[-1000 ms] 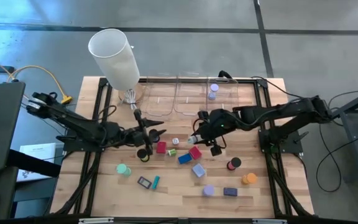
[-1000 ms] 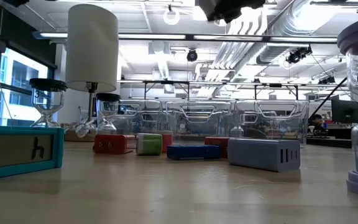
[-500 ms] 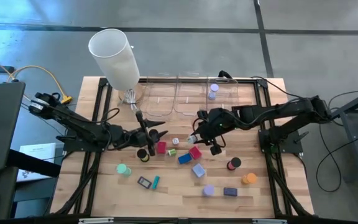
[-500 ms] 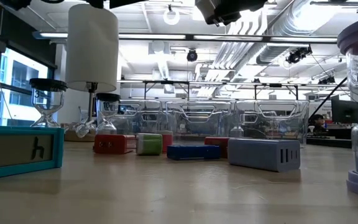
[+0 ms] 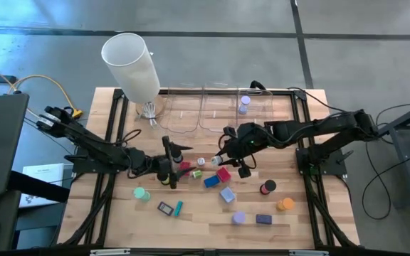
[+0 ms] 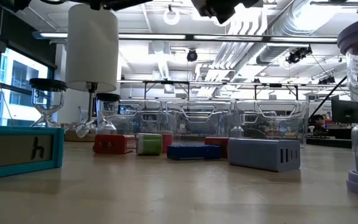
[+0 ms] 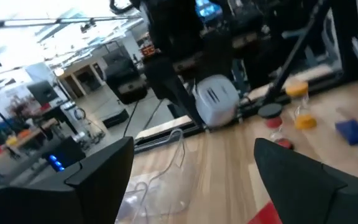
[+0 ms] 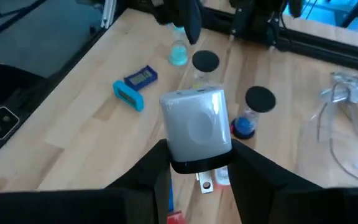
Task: Pick & Place Office items
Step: Put the white charger adapter into the left transparent bin
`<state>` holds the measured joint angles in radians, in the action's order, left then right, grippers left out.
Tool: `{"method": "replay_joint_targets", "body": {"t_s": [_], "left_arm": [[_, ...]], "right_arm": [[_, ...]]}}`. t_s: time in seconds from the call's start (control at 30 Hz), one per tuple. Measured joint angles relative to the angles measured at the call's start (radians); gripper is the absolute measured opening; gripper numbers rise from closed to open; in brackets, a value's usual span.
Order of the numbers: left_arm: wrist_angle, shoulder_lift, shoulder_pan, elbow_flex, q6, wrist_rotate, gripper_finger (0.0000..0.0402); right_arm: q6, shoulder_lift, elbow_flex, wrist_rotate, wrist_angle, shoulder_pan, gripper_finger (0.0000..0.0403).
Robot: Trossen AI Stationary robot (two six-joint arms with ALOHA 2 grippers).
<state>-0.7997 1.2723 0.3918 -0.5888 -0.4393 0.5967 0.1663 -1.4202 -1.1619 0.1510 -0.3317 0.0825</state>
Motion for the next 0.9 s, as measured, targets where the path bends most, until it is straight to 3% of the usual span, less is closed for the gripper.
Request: {"method": "replay_joint_targets", "body": {"t_s": [0.3, 0.63, 0.77, 0.9], "left_arm": [[-0.064, 0.04, -0.005, 0.0, 0.11, 0.0, 0.0327], [0.02, 0.047, 0.004, -0.008, -0.454, -0.065, 0.0327], [0.063, 0.047, -0.022, -0.059, -0.487, -0.144, 0.0322], [0.253, 0.047, -0.066, -0.131, -0.473, -0.19, 0.0319]], "right_arm": [[-0.088, -0.06, -0.001, -0.012, 0.064, -0.011, 0.0119], [-0.116, -0.06, 0.0, -0.013, 0.086, -0.011, 0.0119], [-0.12, -0.06, 0.0, -0.012, 0.083, -0.011, 0.0119], [-0.147, -0.06, 0.0, 0.003, 0.105, -0.011, 0.0119]]}}
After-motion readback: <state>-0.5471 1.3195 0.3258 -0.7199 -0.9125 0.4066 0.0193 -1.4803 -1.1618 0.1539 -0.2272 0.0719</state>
